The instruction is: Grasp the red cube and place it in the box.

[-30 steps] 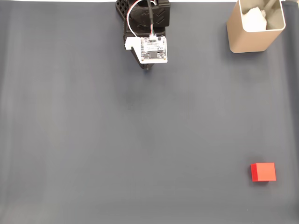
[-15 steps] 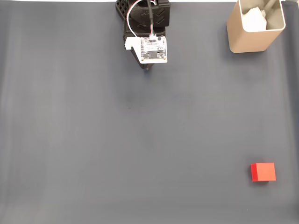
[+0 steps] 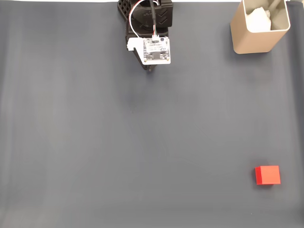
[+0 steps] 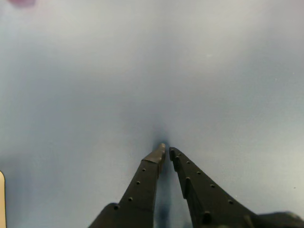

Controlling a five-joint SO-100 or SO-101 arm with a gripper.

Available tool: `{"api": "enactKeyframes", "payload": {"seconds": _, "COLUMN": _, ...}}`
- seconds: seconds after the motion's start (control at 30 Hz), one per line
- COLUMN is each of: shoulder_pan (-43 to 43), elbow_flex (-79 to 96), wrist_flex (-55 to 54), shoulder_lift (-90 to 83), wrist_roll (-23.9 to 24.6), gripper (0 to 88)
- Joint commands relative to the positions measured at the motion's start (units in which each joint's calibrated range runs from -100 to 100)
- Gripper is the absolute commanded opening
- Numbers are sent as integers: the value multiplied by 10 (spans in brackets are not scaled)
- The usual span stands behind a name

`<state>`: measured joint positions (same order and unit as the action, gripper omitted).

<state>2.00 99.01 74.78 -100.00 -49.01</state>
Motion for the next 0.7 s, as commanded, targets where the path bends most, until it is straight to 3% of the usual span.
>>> {"api": "enactKeyframes", "payload": {"seconds": 0.0, "shoulder_pan": 1, "elbow_flex": 8, "wrist_flex": 11, "shoulder_lift": 1, "wrist_roll": -4, "gripper": 0}}
{"api": "enactKeyframes", "payload": {"seconds": 0.67, "shoulder_pan": 8, "elbow_flex": 8, "wrist_flex": 11, "shoulder_lift": 1, "wrist_roll": -2, "gripper": 0}}
